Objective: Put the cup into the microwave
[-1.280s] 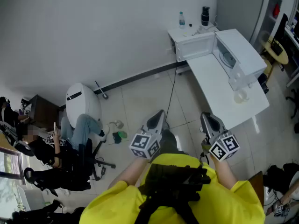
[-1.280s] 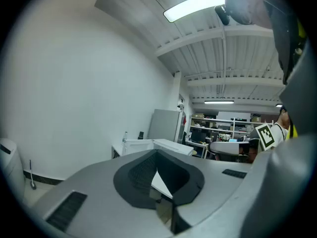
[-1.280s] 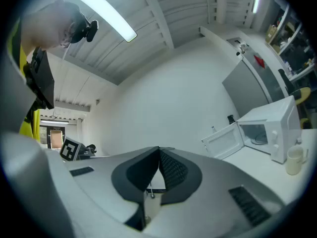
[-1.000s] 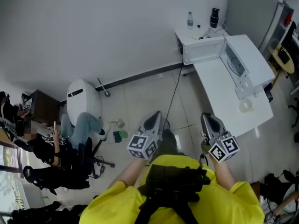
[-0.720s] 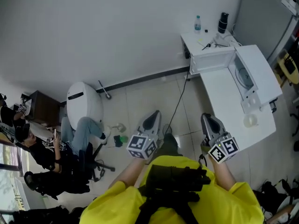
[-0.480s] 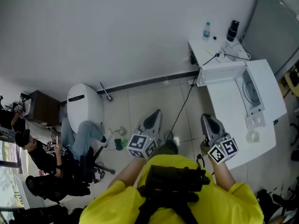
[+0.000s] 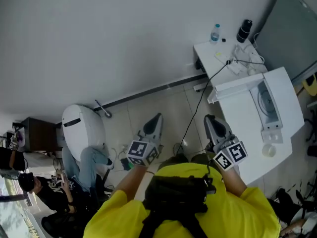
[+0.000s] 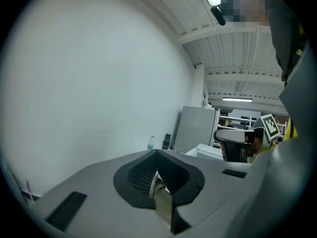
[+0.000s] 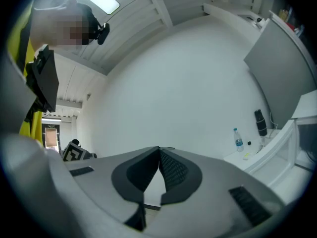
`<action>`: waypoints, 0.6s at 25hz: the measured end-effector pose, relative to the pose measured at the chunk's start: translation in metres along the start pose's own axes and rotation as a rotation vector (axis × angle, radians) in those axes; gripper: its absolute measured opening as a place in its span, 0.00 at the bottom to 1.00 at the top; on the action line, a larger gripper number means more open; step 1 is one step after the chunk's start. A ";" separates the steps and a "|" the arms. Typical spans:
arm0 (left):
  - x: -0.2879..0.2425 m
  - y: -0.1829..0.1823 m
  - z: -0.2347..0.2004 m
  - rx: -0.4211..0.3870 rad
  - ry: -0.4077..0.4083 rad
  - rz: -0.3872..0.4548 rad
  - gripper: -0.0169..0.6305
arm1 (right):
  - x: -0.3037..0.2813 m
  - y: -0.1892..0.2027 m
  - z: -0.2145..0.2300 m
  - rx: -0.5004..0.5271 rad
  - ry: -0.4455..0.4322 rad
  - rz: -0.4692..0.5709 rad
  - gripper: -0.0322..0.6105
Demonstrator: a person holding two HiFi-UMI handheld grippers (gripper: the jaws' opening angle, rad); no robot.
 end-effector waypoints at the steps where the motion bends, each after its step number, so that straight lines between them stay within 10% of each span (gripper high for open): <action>1: -0.013 -0.003 -0.001 -0.001 0.029 -0.001 0.01 | -0.001 -0.003 0.005 0.011 0.022 0.002 0.06; 15: -0.204 -0.016 0.135 -0.074 0.519 -0.095 0.01 | 0.109 -0.035 0.152 -0.032 0.506 0.147 0.06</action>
Point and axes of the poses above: the fingertips, and each gripper's own axes: x backward along the fingers, z to its right, y out of its underside, the point moved 4 cm from there along x, backward along the fingers, and after that the axes turned 4 degrees about y, right-handed, at the moved point
